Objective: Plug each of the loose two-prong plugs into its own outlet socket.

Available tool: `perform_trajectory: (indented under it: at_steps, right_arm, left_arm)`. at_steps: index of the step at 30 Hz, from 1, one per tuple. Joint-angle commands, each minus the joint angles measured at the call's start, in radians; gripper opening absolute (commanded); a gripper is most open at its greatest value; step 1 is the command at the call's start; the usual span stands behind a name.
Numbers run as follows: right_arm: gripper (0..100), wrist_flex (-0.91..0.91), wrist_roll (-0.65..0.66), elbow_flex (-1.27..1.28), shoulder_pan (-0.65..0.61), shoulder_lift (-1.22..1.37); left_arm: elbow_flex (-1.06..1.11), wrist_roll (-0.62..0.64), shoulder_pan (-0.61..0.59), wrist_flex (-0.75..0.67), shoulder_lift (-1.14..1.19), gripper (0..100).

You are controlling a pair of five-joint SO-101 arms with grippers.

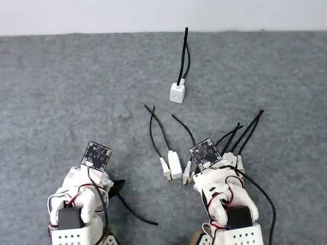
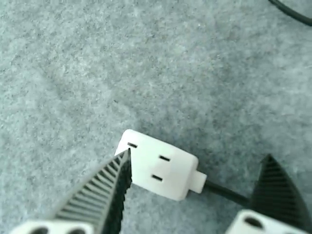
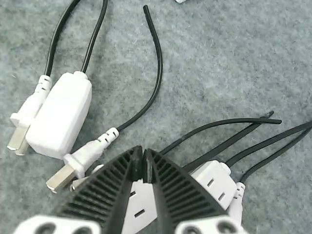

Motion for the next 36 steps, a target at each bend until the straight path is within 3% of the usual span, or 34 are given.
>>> perform_trajectory:
  at_steps: [1,13,24,32,36]
  right_arm:
    - [1.1,-0.013,0.009,0.017,0.008,-0.012]
    - [1.0,-0.013,0.009,0.017,0.008,-0.012]
    - [1.2,-0.013,0.009,0.017,0.007,-0.012]
    - [0.9,-0.013,0.009,0.017,0.008,-0.012]
    - [0.9,-0.013,0.009,0.017,0.008,-0.012]
  left_arm:
    - [-0.007,-0.005,0.066,0.008,-0.014,38]
    - [-0.007,-0.003,0.292,0.008,-0.014,38]
    - [-0.007,-0.003,0.315,0.008,-0.014,38]
    - [-0.007,-0.006,0.468,0.006,-0.014,38]
    - [-0.007,-0.008,0.443,0.005,-0.014,38]
